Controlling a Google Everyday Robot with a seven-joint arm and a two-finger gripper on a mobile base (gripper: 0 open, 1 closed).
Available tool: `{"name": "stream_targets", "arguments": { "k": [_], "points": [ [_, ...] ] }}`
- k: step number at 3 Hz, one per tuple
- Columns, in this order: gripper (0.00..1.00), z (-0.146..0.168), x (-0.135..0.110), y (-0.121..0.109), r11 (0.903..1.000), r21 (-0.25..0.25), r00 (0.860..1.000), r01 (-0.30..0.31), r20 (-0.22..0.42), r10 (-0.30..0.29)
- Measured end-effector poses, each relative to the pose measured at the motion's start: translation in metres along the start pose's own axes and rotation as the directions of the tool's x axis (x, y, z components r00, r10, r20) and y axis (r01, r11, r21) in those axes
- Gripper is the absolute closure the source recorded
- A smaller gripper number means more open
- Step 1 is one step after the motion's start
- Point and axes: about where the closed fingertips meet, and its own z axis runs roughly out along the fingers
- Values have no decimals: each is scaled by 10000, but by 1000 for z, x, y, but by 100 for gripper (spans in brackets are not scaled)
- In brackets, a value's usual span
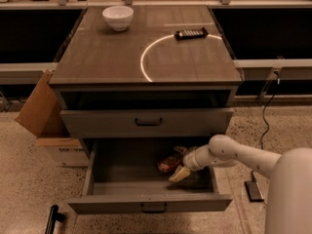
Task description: Pick coke can from middle drawer and place on counter
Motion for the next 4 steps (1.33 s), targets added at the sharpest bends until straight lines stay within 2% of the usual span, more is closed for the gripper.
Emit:
{"name": "stream_targets", "arguments": {
  "k": [1, 2, 3, 4],
  "points": [
    [41, 4, 7, -3, 10000, -2, 10000, 7, -3, -7],
    [72, 4, 11, -5, 9999, 25, 9999, 100, 82, -100],
    [95, -7, 6, -3, 9995, 168, 9990, 258, 359, -264],
    [100, -45, -20, 9, 9956, 479, 9906, 800, 1075, -848]
  ]
}}
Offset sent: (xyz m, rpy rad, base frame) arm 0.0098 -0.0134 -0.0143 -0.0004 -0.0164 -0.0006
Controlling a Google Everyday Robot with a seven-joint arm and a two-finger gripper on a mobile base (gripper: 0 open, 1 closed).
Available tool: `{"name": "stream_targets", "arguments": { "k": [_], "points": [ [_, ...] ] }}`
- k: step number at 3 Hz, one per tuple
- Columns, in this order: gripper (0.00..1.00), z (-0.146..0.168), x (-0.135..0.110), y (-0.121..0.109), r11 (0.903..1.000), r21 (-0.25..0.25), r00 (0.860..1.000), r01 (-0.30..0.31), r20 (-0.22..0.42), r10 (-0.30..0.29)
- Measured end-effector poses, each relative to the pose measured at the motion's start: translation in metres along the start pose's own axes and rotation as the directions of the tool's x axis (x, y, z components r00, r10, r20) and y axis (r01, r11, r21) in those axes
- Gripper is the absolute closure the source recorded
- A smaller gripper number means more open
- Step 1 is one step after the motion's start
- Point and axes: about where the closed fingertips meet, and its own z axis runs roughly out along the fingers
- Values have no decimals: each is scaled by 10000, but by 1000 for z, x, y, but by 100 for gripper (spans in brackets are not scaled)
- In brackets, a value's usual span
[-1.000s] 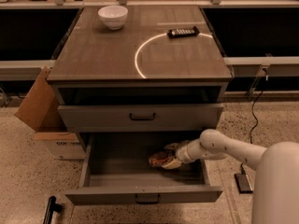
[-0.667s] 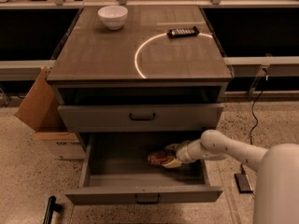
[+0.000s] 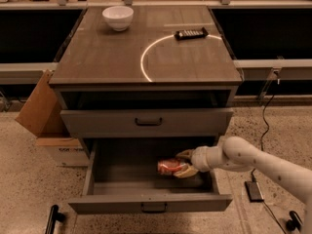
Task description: Pick coke can from middle drawer and place on counter
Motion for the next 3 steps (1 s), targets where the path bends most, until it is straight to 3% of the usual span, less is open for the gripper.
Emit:
{"name": "stream_targets", "arguments": {
  "k": [1, 2, 3],
  "points": [
    [100, -48, -32, 3, 9976, 363, 9934, 591, 958, -624],
    [100, -94, -60, 5, 9911, 601, 9758, 1185, 1779, -1275],
    [100, -93, -60, 9, 9914, 497, 9743, 1210, 1851, -1282]
  ]
}}
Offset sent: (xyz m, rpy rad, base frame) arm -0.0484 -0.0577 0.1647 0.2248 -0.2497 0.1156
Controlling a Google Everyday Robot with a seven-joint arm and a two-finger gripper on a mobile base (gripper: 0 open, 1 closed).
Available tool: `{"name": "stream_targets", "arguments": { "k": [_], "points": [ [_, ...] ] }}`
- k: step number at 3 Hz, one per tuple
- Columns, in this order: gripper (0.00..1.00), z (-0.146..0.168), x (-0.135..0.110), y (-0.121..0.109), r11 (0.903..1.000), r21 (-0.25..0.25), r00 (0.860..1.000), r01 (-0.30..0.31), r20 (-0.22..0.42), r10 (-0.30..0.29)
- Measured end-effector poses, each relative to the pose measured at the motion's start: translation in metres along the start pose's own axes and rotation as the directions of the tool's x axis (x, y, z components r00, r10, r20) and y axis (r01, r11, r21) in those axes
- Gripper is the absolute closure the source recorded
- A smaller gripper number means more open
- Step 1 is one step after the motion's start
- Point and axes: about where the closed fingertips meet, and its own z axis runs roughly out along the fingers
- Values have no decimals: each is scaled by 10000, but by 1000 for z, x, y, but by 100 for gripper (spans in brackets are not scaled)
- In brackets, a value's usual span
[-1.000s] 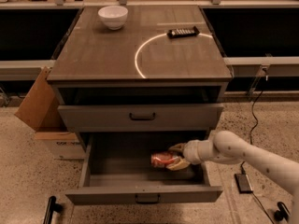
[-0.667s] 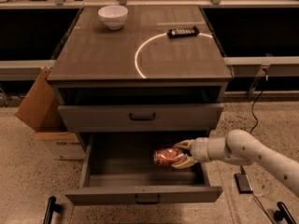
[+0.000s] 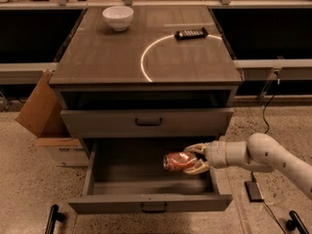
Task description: Pick coke can from middle drawer and place on counter
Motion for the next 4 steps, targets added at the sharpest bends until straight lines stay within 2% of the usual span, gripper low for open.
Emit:
{"name": "stream_targets", "arguments": {
  "k": [1, 2, 3, 4],
  "points": [
    [100, 0, 0, 0, 10000, 2, 10000, -2, -4, 2],
    [100, -25, -37, -10, 9975, 43, 9973, 707, 178, -708],
    [100, -54, -83, -28, 9867, 269, 9860, 1601, 434, -1612],
    [100, -85, -131, -52, 9641, 695, 9623, 2565, 746, -2614]
  ]
}}
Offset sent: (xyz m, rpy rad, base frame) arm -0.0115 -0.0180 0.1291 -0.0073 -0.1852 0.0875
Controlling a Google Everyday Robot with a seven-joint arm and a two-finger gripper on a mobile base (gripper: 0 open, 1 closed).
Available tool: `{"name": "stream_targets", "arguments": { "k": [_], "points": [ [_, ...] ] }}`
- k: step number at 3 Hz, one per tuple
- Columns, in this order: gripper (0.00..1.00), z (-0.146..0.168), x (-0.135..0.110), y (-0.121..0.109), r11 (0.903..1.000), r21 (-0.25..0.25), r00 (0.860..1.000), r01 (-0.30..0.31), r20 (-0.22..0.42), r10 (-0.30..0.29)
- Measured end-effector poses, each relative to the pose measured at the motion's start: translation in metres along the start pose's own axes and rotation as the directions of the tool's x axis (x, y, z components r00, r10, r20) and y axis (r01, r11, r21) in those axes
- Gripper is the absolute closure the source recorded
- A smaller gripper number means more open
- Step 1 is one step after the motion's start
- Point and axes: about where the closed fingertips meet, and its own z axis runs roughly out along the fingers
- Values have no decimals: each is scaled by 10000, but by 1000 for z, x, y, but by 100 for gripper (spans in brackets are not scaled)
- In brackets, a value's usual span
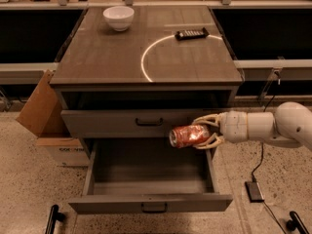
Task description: Pick coke can from middle drawer and place on counter
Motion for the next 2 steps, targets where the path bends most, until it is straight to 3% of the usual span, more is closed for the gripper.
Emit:
{"name": "stream_targets", "arguments": {
  "k": [1, 2],
  "points": [
    [100, 0, 0, 0, 10000, 0, 10000, 0, 0, 0],
    [100, -6, -14, -14, 9996, -72, 9996, 262, 87, -261]
  ]
}}
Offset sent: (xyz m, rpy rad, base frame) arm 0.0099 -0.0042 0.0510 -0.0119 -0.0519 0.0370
